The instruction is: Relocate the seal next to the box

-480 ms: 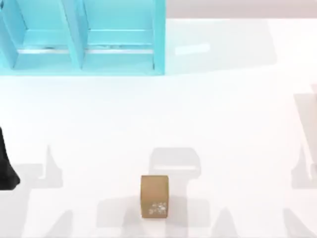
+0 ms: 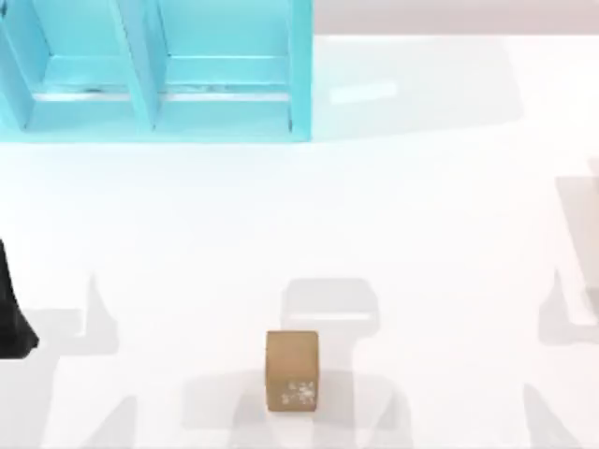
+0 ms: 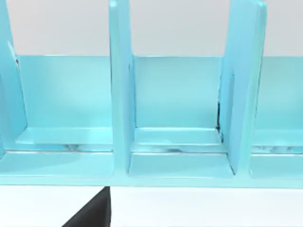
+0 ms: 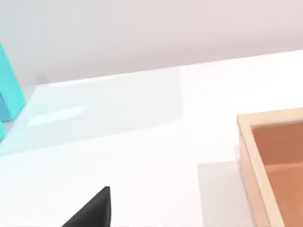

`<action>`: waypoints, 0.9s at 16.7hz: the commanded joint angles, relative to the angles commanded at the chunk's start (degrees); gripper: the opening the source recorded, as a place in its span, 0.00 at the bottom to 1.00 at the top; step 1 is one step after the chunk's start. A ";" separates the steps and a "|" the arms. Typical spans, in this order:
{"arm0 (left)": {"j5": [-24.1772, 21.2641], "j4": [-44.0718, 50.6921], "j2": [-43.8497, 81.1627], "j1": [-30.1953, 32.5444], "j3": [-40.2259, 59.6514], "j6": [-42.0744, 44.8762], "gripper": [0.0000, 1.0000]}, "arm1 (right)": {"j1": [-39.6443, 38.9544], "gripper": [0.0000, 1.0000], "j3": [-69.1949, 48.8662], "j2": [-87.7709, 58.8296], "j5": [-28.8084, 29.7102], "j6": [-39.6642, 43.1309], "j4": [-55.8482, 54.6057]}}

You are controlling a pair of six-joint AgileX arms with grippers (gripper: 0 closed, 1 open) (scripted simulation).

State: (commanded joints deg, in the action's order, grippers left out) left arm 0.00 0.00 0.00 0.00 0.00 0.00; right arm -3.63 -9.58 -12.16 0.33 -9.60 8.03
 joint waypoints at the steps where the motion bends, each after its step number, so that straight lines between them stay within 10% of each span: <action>1: 0.00 0.00 0.00 0.00 0.00 0.00 1.00 | -1.29 1.00 -3.10 -4.18 0.07 -2.79 2.56; 15: 0.00 0.00 0.00 0.00 0.00 0.00 1.00 | -31.08 1.00 -61.36 -87.71 0.40 -40.36 51.18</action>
State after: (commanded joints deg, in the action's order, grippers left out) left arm 0.00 0.00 0.00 0.00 0.00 0.00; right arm -34.71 -70.94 -99.87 0.73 -49.96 59.22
